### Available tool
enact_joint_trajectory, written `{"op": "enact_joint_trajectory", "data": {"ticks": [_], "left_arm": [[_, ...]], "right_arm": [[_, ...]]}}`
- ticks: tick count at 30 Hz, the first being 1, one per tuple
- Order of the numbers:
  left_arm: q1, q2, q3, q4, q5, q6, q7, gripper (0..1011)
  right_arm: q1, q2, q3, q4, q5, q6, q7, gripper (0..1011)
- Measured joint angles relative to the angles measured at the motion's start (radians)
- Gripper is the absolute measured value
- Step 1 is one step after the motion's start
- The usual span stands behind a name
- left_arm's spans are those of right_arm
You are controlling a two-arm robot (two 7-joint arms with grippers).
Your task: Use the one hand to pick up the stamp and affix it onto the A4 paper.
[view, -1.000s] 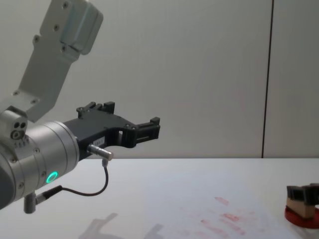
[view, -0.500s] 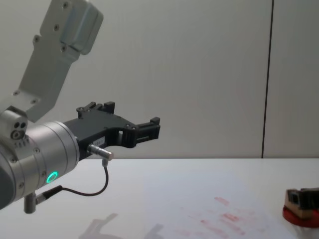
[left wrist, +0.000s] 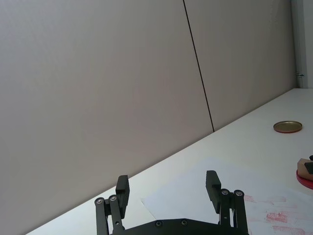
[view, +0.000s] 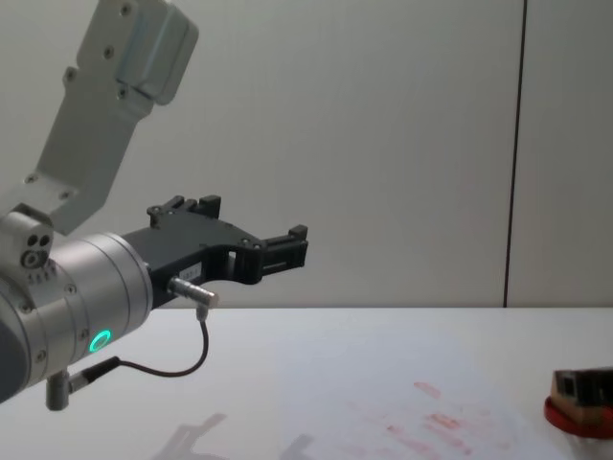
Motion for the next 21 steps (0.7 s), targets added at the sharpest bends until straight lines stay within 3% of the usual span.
{"op": "enact_joint_trajectory", "data": {"ticks": [12,21], "left_arm": [[0.000,0.000,0.000,0.000,0.000,0.000,0.000,993],[0.000,0.000,0.000,0.000,0.000,0.000,0.000,993]], "right_arm": [[0.007,-0.006,0.007,0.008,0.016,0.003,-0.005,214],[0.009,-0.005,0.007,-0.035,-0.009,-0.022,0.003,216]]}}
